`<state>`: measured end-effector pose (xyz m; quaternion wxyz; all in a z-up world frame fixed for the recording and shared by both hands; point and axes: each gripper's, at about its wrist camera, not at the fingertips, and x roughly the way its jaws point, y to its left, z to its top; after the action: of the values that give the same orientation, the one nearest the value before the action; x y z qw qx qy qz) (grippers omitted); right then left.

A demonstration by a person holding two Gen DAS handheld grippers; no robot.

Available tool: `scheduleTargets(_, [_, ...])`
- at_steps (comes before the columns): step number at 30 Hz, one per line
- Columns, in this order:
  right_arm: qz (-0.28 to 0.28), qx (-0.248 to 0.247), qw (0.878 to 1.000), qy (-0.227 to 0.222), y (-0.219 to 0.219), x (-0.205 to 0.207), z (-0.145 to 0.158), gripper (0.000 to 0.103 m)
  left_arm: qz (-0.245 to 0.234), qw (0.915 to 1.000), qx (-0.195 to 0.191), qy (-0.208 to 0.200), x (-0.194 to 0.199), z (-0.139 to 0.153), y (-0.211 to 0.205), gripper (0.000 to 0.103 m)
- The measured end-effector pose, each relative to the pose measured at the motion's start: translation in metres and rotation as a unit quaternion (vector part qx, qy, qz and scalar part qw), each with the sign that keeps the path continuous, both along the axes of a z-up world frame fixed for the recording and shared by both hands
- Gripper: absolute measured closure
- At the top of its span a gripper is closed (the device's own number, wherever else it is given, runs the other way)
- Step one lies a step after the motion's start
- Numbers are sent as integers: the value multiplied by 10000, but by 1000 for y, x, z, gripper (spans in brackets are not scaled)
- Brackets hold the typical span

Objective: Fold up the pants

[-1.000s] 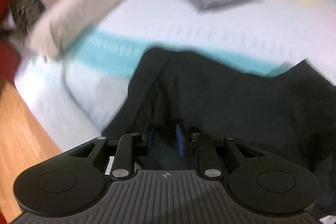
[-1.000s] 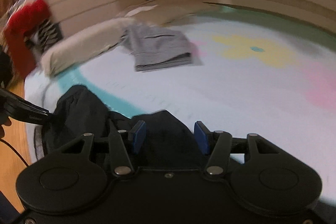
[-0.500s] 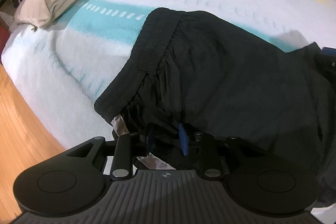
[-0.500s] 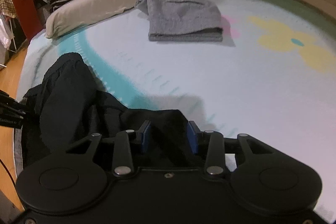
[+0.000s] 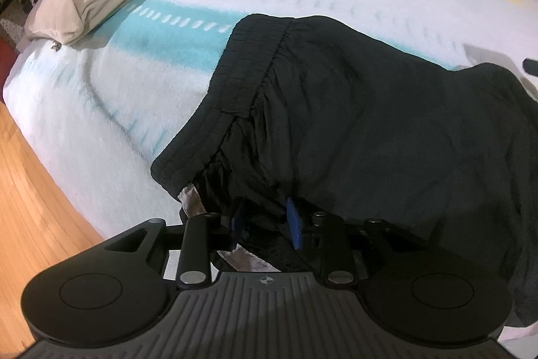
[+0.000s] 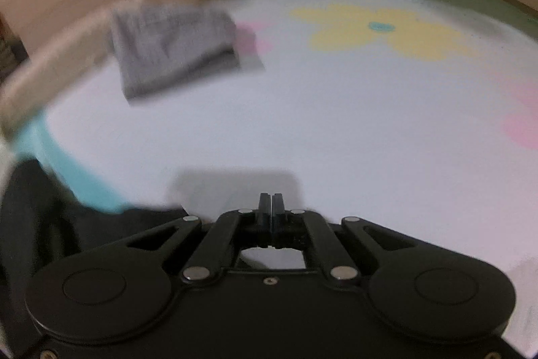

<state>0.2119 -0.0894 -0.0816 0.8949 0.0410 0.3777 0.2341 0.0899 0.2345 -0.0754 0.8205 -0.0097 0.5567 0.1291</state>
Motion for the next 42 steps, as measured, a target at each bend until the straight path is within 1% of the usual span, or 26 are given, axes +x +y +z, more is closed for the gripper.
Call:
scheduleTargets(1, [306,164,9994,32,0,-2,4,86,17,10000,-12,5,0,0,0,75])
scheduleTargets(2, [539,156,9984,-9,3,-6,9,86,34,10000,-17,9,0,0,1,75])
scheduleTargets(3, [708,-6,9974,-99,11,-12,12,69,41,10000,-13,18,0,1,1,75])
scheduleTargets(4, [818,-133,9965,-130,16,-15,13,57,41,10000,-4,27,0,1,1,75])
scheduleTargets(5, [914,-213,9955,-135,22,-18,12,41,41,10000,5,40,-1,1,0,75])
scheduleTargets(6, [966,-258,9949,-136,28,-20,9,38,39,10000,4,48,-1,1,1,75])
scheduleTargets(8, [1047,-353,9939,-35,37,-19,2,41,56,10000,-24,54,-2,1,2,75])
scheduleTargets(10, [1107,-558,9922,136,44,-19,-7,69,71,9999,-67,56,-3,1,3,75])
scheduleTargets(11, [1014,-705,9922,178,48,-17,-12,96,80,9999,-84,57,-3,1,4,75])
scheduleTargets(12, [871,-755,9932,149,49,-16,-14,99,87,9999,-104,61,-3,1,5,74])
scheduleTargets(15, [239,-833,9962,123,39,-9,-17,99,50,9999,-139,89,-7,1,6,74])
scheduleTargets(16, [128,-964,9952,61,38,-9,-16,99,29,9999,-136,84,-8,2,7,75])
scheduleTargets(18, [119,-1062,9942,-141,36,-16,-7,96,-22,9999,-170,20,-12,5,10,75])
scheduleTargets(20, [120,-990,9941,-435,38,-29,11,85,-10,9996,-260,-54,-15,11,16,75])
scheduleTargets(22, [339,-1052,9905,-817,46,-48,31,84,142,9993,-277,-191,-16,21,25,75])
scheduleTargets(23, [504,-999,9892,-946,51,-59,40,82,231,9990,-235,-301,-16,28,30,75])
scheduleTargets(25, [983,-815,9856,-1105,68,-82,53,64,370,9981,-27,-485,-15,39,39,75])
scheduleTargets(26, [1204,-788,9821,-1212,79,-96,56,47,473,9972,116,-574,-16,44,44,75])
scheduleTargets(27, [1443,-803,9763,-1397,91,-114,58,39,560,9962,225,-633,-17,49,49,75])
scheduleTargets(29, [1883,-901,9647,-1606,116,-144,53,41,688,9948,352,-667,-19,53,59,75])
scheduleTargets(32, [2457,-1055,9492,-1660,152,-177,37,48,805,9939,337,-681,-23,56,69,75])
scheduleTargets(34, [2663,-1314,9370,-1841,173,-195,24,52,860,9935,297,-680,-26,57,72,75])
scheduleTargets(35, [2716,-1406,9333,-1885,182,-200,17,52,871,9936,253,-675,-27,57,74,75])
scheduleTargets(38, [2754,-1506,9305,-1889,200,-204,1,59,930,9936,55,-635,-24,55,81,75])
scheduleTargets(40, [2759,-1597,9287,-1894,211,-203,-5,60,986,9930,-56,-647,-23,56,85,75])
scheduleTargets(42, [2846,-1790,9224,-1903,224,-204,-13,60,1012,9924,-70,-694,-23,57,87,75])
